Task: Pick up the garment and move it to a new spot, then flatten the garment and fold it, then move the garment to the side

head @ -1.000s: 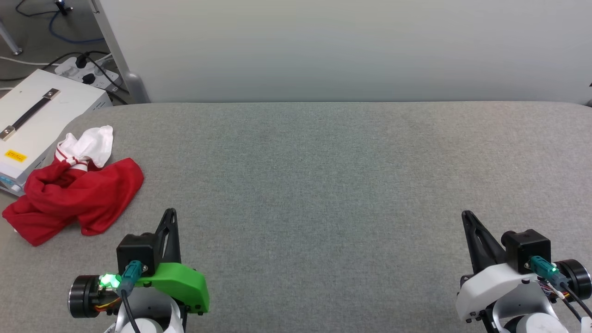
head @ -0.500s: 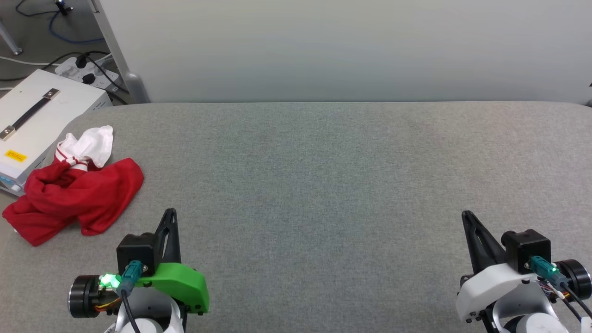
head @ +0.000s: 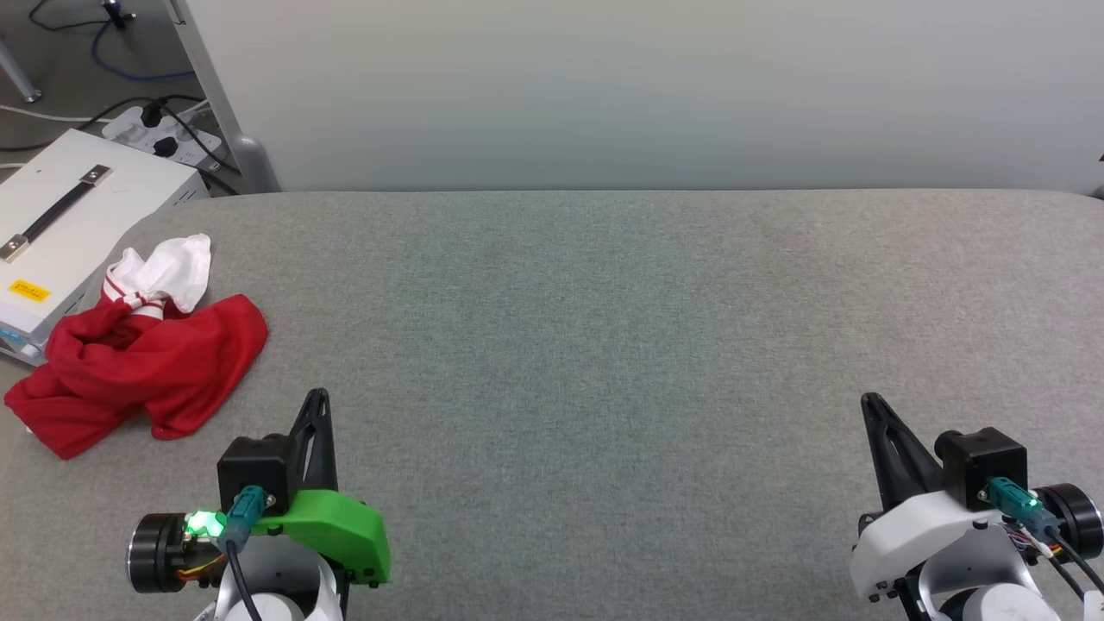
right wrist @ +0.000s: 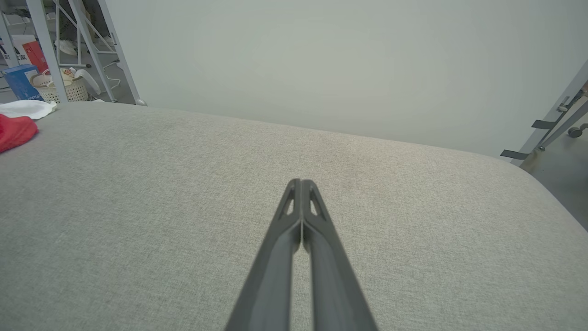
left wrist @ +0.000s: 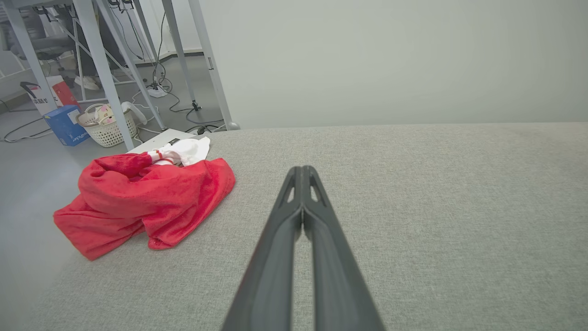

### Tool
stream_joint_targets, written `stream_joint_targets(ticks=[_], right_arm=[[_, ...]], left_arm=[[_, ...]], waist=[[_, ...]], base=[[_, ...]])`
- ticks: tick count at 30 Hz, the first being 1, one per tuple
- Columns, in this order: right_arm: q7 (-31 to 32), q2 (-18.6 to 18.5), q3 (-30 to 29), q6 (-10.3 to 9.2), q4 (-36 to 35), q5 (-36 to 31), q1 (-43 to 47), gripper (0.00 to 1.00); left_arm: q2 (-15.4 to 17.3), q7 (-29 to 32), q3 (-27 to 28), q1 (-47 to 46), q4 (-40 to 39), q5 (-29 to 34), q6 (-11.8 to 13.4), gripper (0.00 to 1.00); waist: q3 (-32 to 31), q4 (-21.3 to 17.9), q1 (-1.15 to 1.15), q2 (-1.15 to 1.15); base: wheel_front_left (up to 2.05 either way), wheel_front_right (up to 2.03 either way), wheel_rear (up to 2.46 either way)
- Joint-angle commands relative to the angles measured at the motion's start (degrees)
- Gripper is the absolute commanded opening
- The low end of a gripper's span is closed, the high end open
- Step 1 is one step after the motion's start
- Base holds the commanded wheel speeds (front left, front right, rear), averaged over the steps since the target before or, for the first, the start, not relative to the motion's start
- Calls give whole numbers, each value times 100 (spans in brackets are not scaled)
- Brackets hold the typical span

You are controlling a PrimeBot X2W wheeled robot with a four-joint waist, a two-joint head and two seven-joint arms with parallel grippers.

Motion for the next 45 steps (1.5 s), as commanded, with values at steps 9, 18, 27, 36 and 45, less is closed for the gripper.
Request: stream_joint_targets(ticks=[9, 18, 27, 36, 45], right_arm=[[-43, 2, -21, 0, -9, 48, 2, 100], [-170, 1, -92, 0, -96, 264, 8, 100], [-276, 0, -115, -1, -203, 474, 29, 100], [-382, 0, -147, -1, -279, 628, 62, 100], [-486, -1, -171, -1, -320, 704, 106, 100]], left_arm=[[0, -42, -14, -2, -2, -20, 37, 100], [-2, -171, -70, -7, -31, -72, 132, 100], [-4, -279, -115, 2, -65, -130, 166, 100], [-6, -387, -159, 9, -52, -186, 210, 100], [-9, -492, -206, 19, -16, -233, 252, 100]], waist=[[5, -1, 0, 0], [6, 1, 0, 2], [3, 8, 0, 4], [4, 13, 0, 5], [8, 13, 0, 6]], base=[[0, 0, 0], [0, 0, 0], [0, 0, 0], [0, 0, 0], [0, 0, 0]])
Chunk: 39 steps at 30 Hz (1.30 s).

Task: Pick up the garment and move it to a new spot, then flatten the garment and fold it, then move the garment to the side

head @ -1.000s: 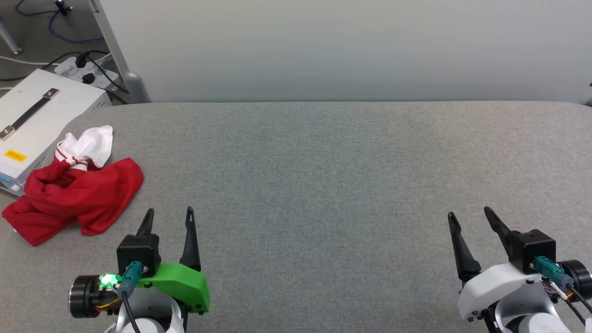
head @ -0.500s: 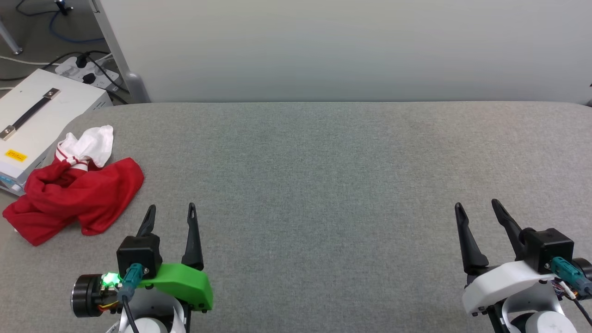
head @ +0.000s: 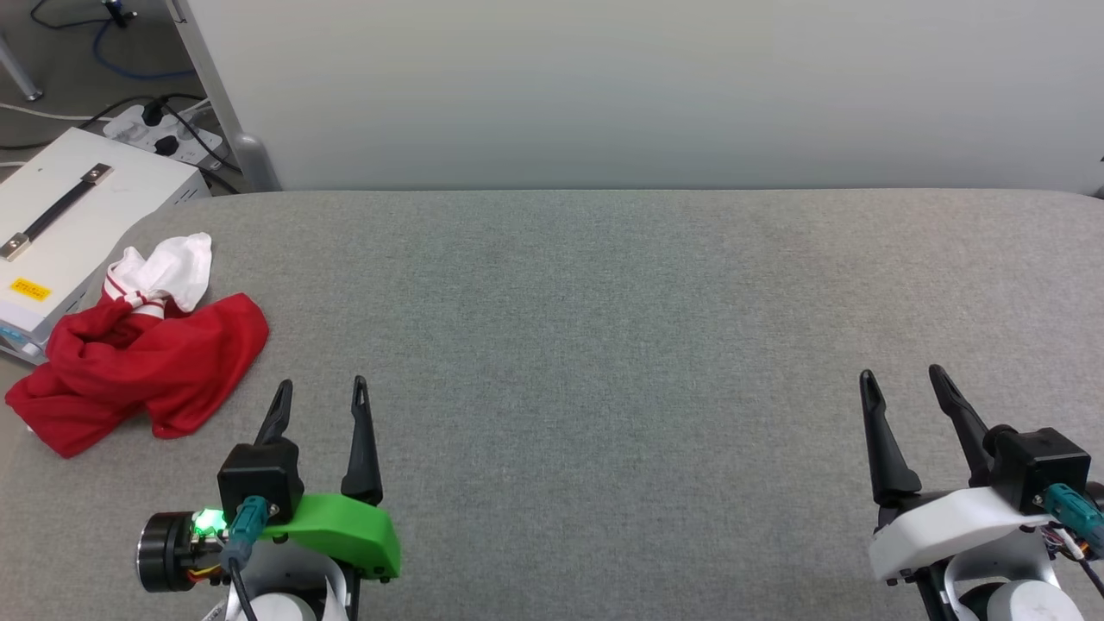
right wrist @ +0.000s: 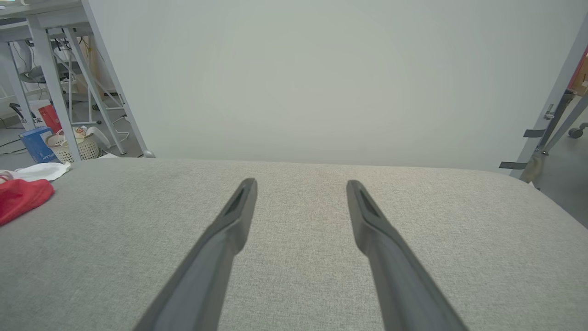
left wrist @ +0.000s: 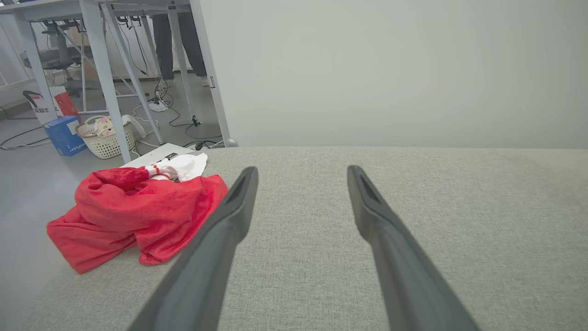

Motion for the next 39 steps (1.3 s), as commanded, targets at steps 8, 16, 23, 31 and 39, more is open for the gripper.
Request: stream_joint_targets(ticks=[8, 16, 23, 31, 39], right_arm=[[-154, -6, -13, -2, -73, 125, 139, 100], [-307, -7, -46, -2, -51, 222, 232, 100], [-390, -7, -53, -2, -2, 257, 286, 100], [-483, -8, -36, -3, 2, 306, 330, 100], [-576, -8, -18, -3, 3, 313, 374, 100]], left_arm=[[-11, -140, -81, 35, 58, -93, 59, 100], [-14, -296, -173, 69, 181, -148, 80, 100], [-16, -380, -222, 82, 256, -166, 98, 100], [-18, -474, -277, 85, 323, -182, 126, 100], [-20, -569, -327, 90, 387, -197, 181, 100]], waist=[[-5, 2, 0, 7], [-8, 12, 0, 9], [-8, 17, 0, 10], [-9, 28, 0, 12], [-7, 54, 0, 13]], base=[[0, 0, 0], [0, 0, 0], [0, 0, 0], [0, 0, 0], [0, 0, 0]])
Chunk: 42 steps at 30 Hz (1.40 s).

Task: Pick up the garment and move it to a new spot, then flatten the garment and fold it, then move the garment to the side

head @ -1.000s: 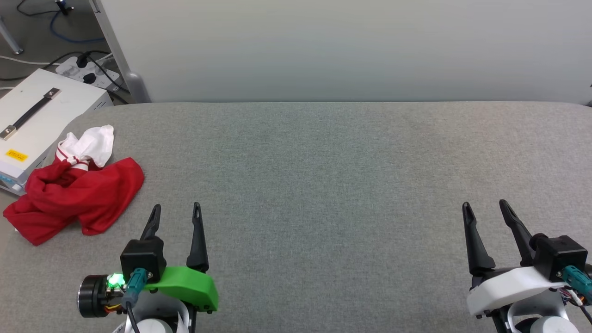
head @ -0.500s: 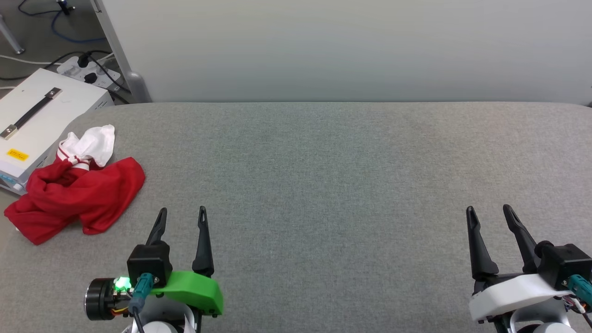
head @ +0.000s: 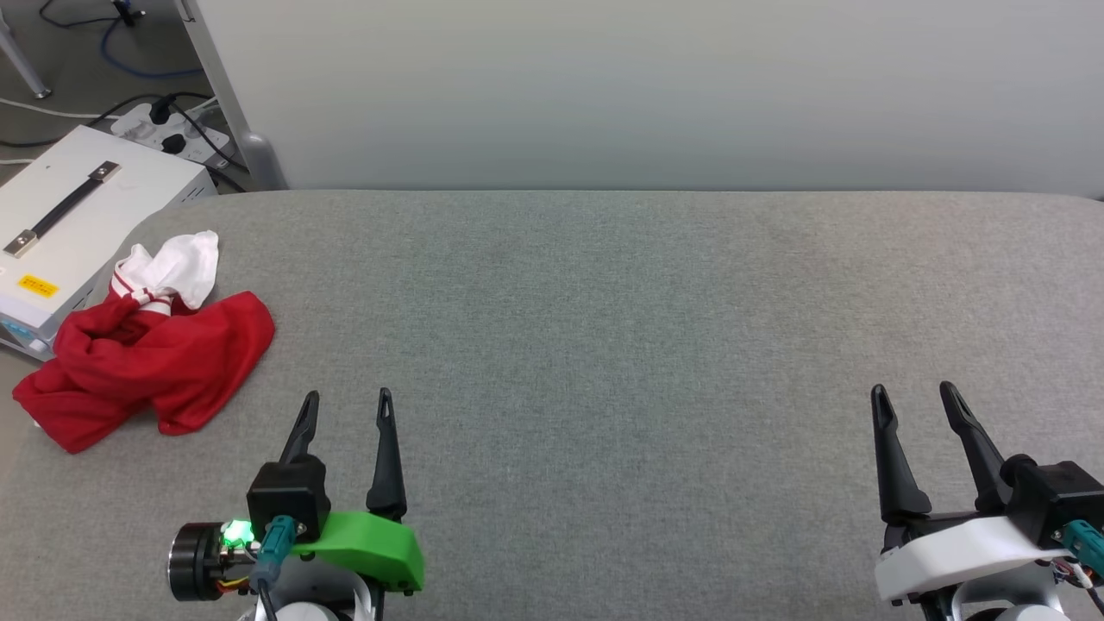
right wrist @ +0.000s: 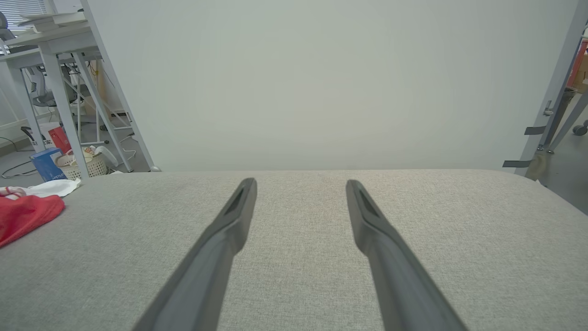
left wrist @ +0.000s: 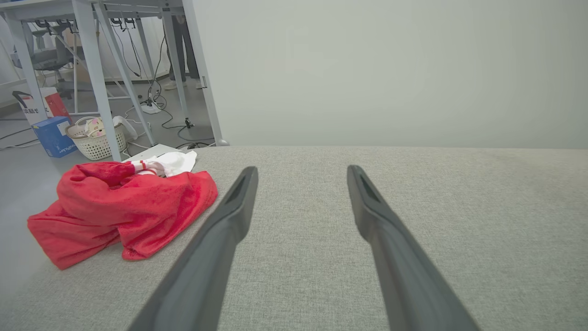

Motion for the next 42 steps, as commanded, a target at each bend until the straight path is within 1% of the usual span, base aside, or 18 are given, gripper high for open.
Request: stream_joint_targets(ticks=[1, 10, 18, 28, 42], right_arm=[[-72, -8, 0, -3, 1, 66, 122, 100], [-178, -9, 25, -3, -15, 121, 171, 100], [-271, -10, 86, -3, -37, 178, 195, 100], [-388, -10, 208, -4, -75, 229, 178, 100], [-542, -11, 391, -4, -160, 233, 149, 100]], left_arm=[[-20, -68, -9, 83, 34, -68, 39, 100], [-22, -175, -20, 73, 85, -99, 101, 100], [-24, -270, 1, 57, 131, -153, 156, 100], [-26, -389, 25, 7, 190, -220, 222, 100], [-29, -546, 59, -71, 253, -419, 315, 100]], waist=[[0, 7, 0, 13], [14, 146, 0, 14], [72, 448, 0, 16], [192, 1018, 0, 17], [342, 1942, 0, 19]], base=[[0, 0, 0], [0, 0, 0], [0, 0, 0], [0, 0, 0], [0, 0, 0]])
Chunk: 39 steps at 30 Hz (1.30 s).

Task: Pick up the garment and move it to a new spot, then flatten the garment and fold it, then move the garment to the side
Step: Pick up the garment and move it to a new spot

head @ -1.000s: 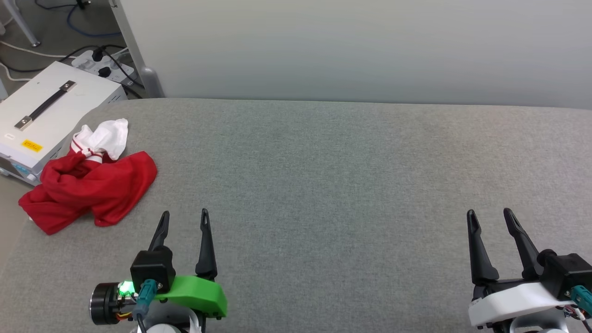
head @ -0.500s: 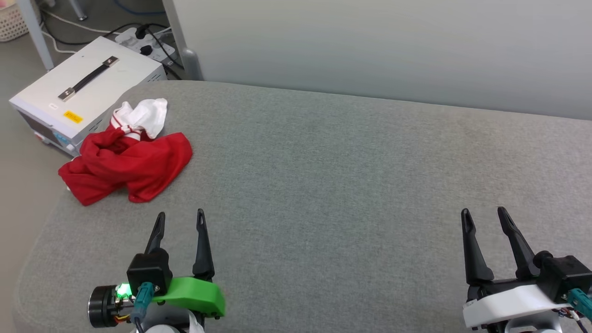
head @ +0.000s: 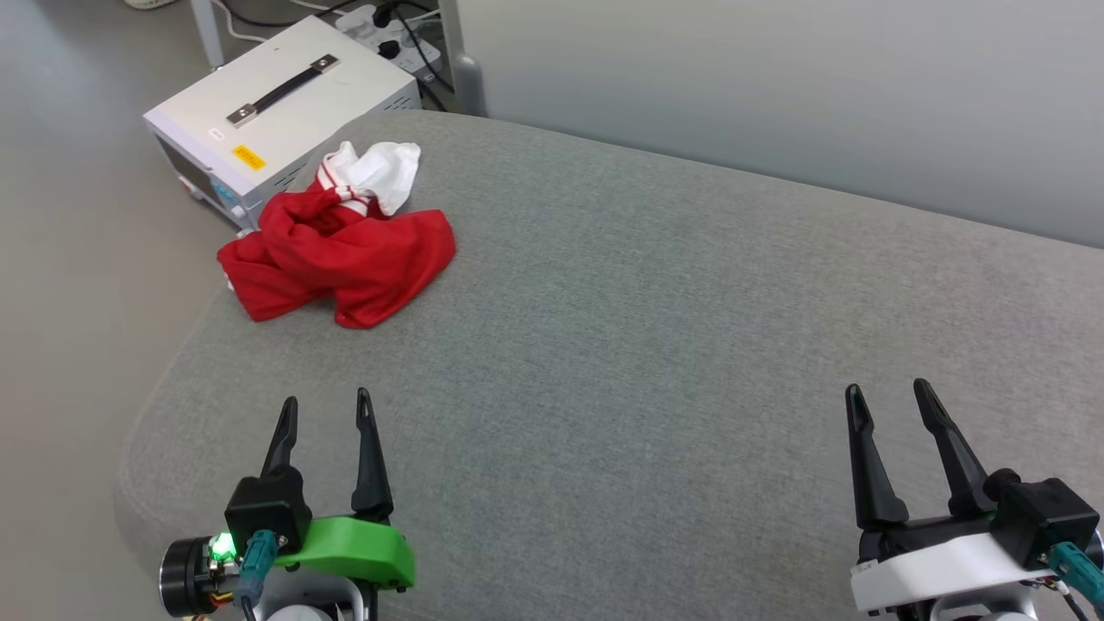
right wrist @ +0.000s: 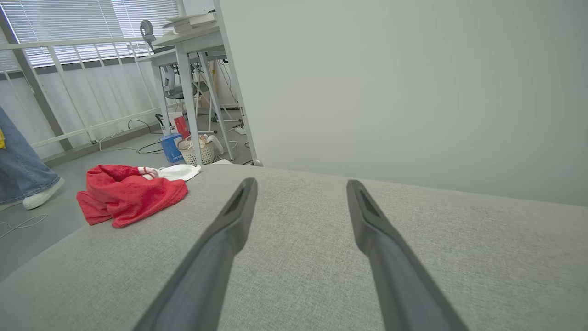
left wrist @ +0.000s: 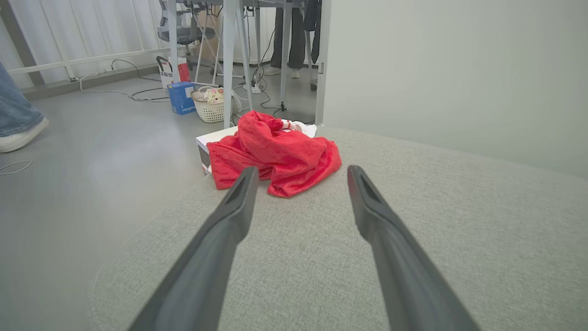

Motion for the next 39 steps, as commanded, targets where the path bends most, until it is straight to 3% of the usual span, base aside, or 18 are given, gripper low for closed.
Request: stream_joint_targets(ticks=[1, 16, 24, 33, 39], right_arm=[[-52, -12, 4, -4, -38, 22, 42, 100], [-52, -12, 111, -4, -48, -136, 22, 100], [-52, -12, 179, -4, -58, -182, -36, 100], [-52, -12, 193, -4, -126, -412, -241, 100], [-52, -12, 186, -4, -233, -646, -566, 100]], left_arm=[[-26, -35, 1, -57, 21, -77, 34, 100], [-26, -35, 53, -21, 74, -312, 110, 100], [-26, -35, 358, -101, 87, -296, 46, 100], [257, -35, 1230, -1205, 159, -232, -705, 100], [671, -35, 1701, -2381, 574, -356, -1141, 100]], waist=[[66, 294, 0, 19], [136, 1102, 0, 19], [210, 1088, 0, 19], [655, 714, 0, 19], [1181, 378, 0, 19]], base=[[0, 0, 0], [0, 0, 0], [0, 0, 0], [0, 0, 0], [0, 0, 0]])
